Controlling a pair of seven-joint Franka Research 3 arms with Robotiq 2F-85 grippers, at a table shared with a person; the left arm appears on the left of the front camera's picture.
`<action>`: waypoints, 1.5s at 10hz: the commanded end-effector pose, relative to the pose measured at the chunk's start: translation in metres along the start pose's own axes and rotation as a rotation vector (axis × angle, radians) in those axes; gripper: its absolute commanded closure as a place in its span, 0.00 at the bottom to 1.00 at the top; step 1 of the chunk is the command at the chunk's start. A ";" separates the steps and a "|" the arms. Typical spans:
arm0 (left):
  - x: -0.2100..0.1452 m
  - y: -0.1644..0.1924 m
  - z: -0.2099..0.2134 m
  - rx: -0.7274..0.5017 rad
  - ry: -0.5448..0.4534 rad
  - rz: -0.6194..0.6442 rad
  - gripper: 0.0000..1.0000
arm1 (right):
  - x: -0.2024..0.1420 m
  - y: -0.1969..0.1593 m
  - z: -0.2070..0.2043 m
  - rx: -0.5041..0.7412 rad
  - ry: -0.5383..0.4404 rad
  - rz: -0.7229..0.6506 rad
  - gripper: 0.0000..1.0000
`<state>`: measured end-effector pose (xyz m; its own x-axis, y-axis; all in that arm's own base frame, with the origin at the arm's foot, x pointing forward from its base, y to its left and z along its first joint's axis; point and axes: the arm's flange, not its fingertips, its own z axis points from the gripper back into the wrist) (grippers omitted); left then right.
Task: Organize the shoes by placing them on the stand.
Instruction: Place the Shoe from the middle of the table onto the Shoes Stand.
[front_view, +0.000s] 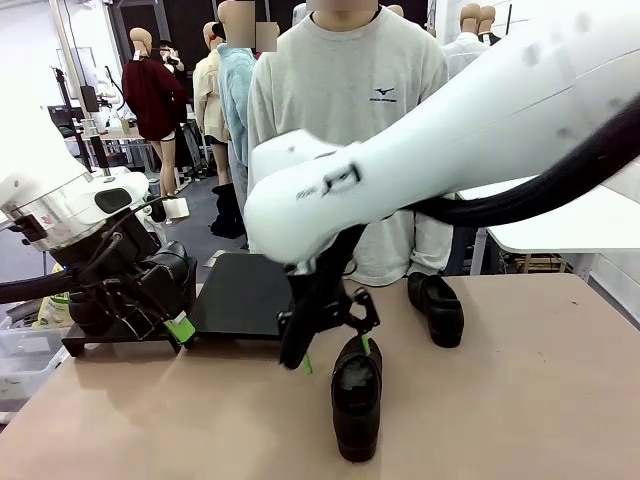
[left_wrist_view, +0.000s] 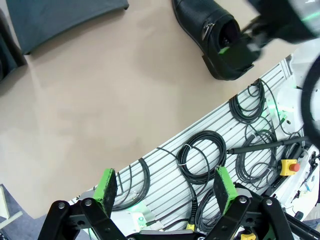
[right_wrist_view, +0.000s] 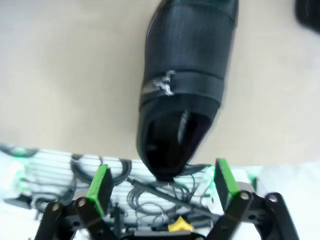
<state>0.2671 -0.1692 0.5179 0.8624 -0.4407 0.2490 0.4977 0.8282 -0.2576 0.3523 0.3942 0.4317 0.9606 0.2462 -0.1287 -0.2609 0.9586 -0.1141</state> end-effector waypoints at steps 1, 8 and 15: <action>0.001 0.002 -0.001 -0.002 -0.005 -0.012 0.00 | -0.037 -0.058 0.015 0.088 -0.012 0.084 0.00; 0.058 -0.099 -0.100 0.032 0.029 0.004 0.00 | -0.118 -0.182 -0.010 0.184 -0.132 -0.058 0.00; 0.083 -0.115 -0.119 0.217 0.070 0.136 0.00 | -0.104 -0.180 -0.001 0.141 -0.077 -0.032 0.00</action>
<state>0.2742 -0.3176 0.4602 0.8989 -0.3938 0.1919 0.4234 0.8936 -0.1493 0.2957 0.1987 0.4606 0.9772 0.2088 -0.0378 -0.2073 0.9774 0.0405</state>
